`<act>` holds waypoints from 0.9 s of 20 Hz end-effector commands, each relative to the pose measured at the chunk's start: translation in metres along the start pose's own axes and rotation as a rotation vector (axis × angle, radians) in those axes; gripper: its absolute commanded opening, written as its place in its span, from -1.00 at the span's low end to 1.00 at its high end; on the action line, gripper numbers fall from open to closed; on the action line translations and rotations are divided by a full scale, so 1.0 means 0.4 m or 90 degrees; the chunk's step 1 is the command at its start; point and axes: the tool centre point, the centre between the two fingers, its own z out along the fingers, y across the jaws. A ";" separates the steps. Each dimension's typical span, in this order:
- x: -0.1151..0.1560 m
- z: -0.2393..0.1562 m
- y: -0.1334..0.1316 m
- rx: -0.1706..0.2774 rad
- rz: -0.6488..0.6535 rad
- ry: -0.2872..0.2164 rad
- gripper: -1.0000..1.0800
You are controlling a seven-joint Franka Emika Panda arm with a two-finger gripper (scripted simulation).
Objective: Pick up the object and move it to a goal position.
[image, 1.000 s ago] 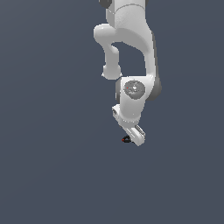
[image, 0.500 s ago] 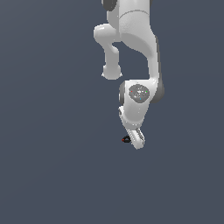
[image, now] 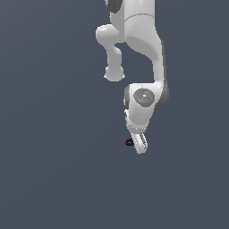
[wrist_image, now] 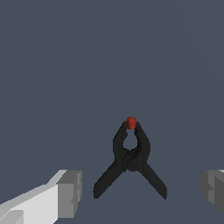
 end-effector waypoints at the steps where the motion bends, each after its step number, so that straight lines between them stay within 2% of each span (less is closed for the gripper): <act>1: -0.001 0.002 -0.001 0.000 0.009 0.000 0.92; 8: -0.002 0.017 0.000 0.000 0.008 0.000 0.92; 18: -0.002 0.123 0.002 0.000 0.010 0.000 0.92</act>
